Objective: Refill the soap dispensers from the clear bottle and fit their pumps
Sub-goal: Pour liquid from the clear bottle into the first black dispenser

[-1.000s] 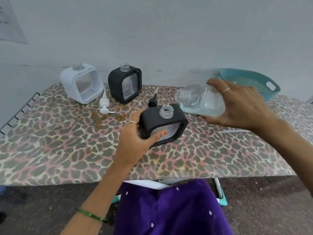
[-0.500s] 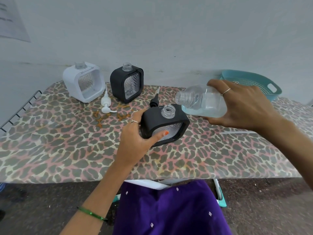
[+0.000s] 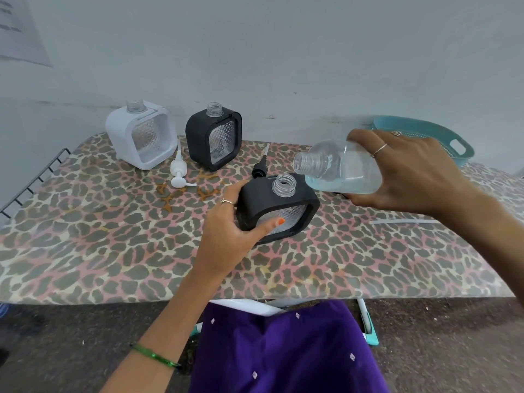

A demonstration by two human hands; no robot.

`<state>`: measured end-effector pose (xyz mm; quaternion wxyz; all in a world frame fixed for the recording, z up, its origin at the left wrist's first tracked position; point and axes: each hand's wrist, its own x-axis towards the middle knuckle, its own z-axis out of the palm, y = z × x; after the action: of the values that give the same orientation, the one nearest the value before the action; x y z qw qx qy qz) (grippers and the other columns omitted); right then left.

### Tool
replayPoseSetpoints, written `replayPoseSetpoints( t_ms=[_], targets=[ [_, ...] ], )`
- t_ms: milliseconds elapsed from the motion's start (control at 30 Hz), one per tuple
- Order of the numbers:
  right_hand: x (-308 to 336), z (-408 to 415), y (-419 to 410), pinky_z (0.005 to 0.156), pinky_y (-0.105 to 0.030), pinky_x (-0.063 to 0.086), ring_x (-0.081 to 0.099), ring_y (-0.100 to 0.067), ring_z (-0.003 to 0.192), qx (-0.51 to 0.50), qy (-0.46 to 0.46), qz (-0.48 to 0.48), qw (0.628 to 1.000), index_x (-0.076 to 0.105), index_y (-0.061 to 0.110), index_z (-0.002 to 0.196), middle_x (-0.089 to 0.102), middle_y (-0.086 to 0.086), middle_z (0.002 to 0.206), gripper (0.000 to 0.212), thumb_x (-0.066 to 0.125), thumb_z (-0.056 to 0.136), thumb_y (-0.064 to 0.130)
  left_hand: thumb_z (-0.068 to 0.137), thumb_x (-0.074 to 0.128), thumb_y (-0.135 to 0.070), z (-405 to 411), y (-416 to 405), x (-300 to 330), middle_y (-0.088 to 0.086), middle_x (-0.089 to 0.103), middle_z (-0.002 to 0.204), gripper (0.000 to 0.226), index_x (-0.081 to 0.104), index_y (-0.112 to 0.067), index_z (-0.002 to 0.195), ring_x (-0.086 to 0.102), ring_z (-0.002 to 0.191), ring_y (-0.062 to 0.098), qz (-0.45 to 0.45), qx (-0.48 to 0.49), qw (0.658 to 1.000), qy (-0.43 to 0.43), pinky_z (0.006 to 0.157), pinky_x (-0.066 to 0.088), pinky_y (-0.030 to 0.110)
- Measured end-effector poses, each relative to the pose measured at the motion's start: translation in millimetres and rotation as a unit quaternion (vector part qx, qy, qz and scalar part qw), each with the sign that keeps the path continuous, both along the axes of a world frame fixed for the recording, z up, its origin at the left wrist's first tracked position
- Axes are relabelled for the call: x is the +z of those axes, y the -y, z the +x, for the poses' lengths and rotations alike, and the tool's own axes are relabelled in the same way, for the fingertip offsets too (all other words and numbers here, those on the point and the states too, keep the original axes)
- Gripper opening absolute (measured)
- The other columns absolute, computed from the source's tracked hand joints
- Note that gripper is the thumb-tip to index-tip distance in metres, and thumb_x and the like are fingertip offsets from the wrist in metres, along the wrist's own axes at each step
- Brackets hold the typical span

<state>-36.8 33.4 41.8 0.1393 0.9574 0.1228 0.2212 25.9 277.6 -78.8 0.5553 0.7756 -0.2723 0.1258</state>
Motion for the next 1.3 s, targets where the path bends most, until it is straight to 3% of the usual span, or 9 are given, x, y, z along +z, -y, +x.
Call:
replayPoseSetpoints(
  t_ms=[367,500,600,767,1067,1300],
  targets=[
    [3.5,1.8,0.8,0.053,-0.037,0.050,0.067,-0.036,0.073,-0.005,-0.017,-0.016,1.000,0.044,0.015,0.123,0.068,-0.012,0.099,0.081,0.073,0.062,0.060,0.069,0.075,-0.042,0.1,0.3,0.3,-0.025,0.055,0.100,0.068,0.053,-0.008,0.123,0.054,0.091,-0.019,-0.004,0.000,1.000,0.005,0.074,0.041,0.001],
    [5.1,2.0,1.4,0.052,-0.035,0.047,0.066,-0.035,0.073,-0.009,-0.019,-0.022,1.000,0.043,0.016,0.123,0.068,-0.011,0.098,0.082,0.076,0.062,0.059,0.068,0.078,-0.052,0.6,-0.4,-0.6,-0.014,0.061,0.099,0.074,0.053,-0.010,0.123,0.055,0.090,-0.014,0.004,0.002,1.000,0.006,0.074,0.043,0.003],
    [5.5,2.5,1.4,0.051,-0.032,0.044,0.066,-0.034,0.072,-0.008,-0.020,-0.023,0.999,0.045,0.015,0.122,0.068,-0.010,0.096,0.082,0.077,0.061,0.058,0.069,0.077,-0.048,1.2,-0.6,-1.6,-0.010,0.063,0.099,0.070,0.053,-0.010,0.123,0.056,0.089,-0.013,0.007,0.007,1.000,0.003,0.074,0.043,0.003],
    [6.1,4.1,2.9,0.052,-0.031,0.042,0.066,-0.034,0.074,-0.009,-0.026,-0.032,0.999,0.041,0.017,0.124,0.067,-0.010,0.096,0.083,0.076,0.062,0.060,0.068,0.075,-0.042,0.1,0.4,0.0,-0.019,0.058,0.098,0.066,0.054,-0.009,0.120,0.055,0.090,-0.016,-0.002,0.005,1.000,-0.004,0.073,0.041,0.001],
    [7.4,7.4,3.4,0.049,-0.026,0.034,0.066,-0.033,0.070,-0.003,-0.024,-0.044,0.999,0.041,0.016,0.122,0.067,-0.010,0.090,0.083,0.078,0.061,0.058,0.069,0.075,-0.044,0.8,-0.1,-1.0,-0.021,0.056,0.100,0.066,0.053,-0.010,0.121,0.054,0.091,-0.017,-0.002,0.004,1.000,0.000,0.075,0.041,0.001],
    [9.2,8.4,2.7,0.047,-0.032,0.046,0.065,-0.035,0.072,0.003,-0.029,-0.052,0.998,0.040,0.017,0.123,0.066,-0.011,0.090,0.081,0.073,0.063,0.061,0.068,0.076,-0.044,2.3,0.3,-2.1,-0.022,0.056,0.099,0.068,0.053,-0.009,0.122,0.054,0.090,-0.018,-0.001,0.004,1.000,0.007,0.074,0.042,0.001]
  ],
)
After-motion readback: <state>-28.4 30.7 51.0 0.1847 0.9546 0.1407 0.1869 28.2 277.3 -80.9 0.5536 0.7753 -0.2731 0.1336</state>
